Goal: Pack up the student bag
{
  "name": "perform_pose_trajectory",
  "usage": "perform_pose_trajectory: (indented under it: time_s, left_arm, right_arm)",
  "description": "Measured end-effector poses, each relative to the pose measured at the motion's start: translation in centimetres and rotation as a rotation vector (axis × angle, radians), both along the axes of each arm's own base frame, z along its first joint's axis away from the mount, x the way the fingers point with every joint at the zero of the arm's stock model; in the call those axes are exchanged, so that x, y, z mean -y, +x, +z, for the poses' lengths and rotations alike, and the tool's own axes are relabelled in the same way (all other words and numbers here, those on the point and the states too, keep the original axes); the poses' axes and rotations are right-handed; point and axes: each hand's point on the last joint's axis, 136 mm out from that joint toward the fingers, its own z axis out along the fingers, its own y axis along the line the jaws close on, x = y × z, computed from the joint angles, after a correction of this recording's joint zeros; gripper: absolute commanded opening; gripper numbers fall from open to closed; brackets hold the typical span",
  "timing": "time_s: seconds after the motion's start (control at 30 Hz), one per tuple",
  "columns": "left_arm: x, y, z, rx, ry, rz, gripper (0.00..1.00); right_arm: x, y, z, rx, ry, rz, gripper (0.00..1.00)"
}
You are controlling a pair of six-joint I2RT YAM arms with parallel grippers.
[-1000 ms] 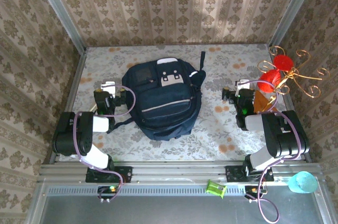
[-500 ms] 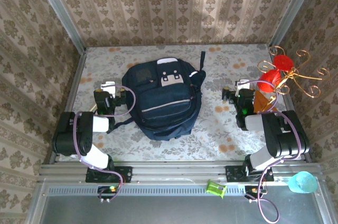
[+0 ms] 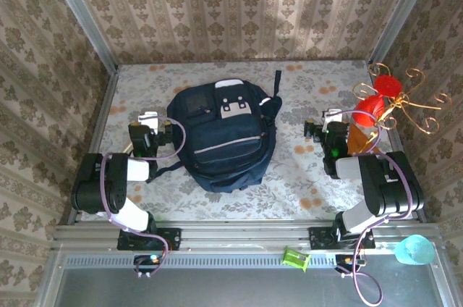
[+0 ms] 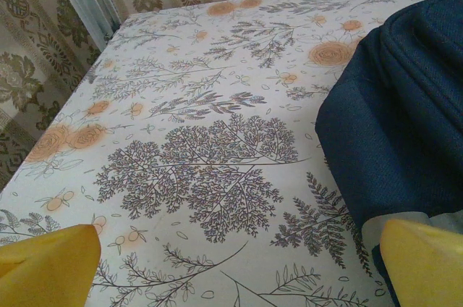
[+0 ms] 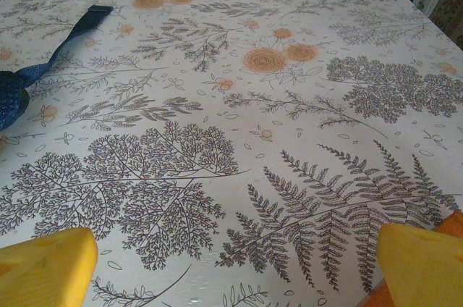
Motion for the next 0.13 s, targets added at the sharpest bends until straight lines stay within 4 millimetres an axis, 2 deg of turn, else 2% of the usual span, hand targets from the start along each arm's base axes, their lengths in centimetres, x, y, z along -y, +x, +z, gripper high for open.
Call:
perform_pose_trajectory:
  time_s: [0.13]
  left_arm:
    - [-0.02, -0.03, -0.20, -0.009, -0.007, -0.011, 1.00]
  right_arm:
    - [0.00, 0.00, 0.00, 0.000, 0.000, 0.000, 1.00]
